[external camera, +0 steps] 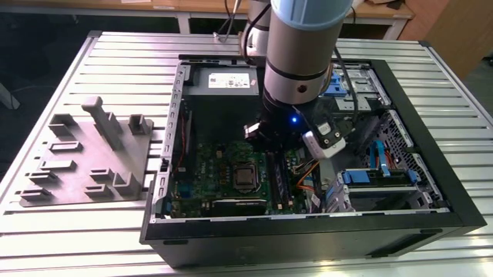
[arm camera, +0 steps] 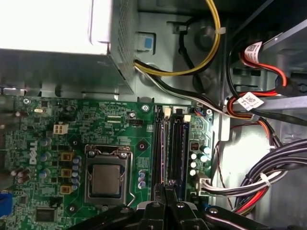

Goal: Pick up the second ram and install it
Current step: 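Insert the second ram into the second slot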

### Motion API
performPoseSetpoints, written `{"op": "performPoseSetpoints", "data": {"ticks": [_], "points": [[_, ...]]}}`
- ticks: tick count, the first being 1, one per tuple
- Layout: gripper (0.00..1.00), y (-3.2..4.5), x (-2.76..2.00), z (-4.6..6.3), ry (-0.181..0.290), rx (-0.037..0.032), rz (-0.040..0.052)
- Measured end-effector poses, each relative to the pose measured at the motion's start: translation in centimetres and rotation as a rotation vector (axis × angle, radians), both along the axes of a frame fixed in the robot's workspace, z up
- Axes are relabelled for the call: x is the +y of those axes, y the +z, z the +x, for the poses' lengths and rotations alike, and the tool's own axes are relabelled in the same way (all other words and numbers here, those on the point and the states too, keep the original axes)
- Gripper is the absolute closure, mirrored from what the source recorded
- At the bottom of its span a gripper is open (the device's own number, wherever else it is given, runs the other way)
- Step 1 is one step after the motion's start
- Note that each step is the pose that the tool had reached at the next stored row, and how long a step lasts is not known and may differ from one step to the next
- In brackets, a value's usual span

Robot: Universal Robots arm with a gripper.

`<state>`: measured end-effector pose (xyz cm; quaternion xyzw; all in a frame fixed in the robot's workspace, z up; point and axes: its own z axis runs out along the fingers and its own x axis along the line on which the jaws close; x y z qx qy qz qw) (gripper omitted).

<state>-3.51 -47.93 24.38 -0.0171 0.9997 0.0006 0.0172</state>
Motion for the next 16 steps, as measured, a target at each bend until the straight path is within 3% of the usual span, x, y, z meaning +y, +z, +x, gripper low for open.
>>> {"op": "performPoseSetpoints", "data": {"ticks": [5,16], "points": [[0.89,-0.72,0.0,0.0,-0.001,0.0,0.0],[0.89,-1.19,0.0,0.0,-0.001,-0.0001,0.0002]]}}
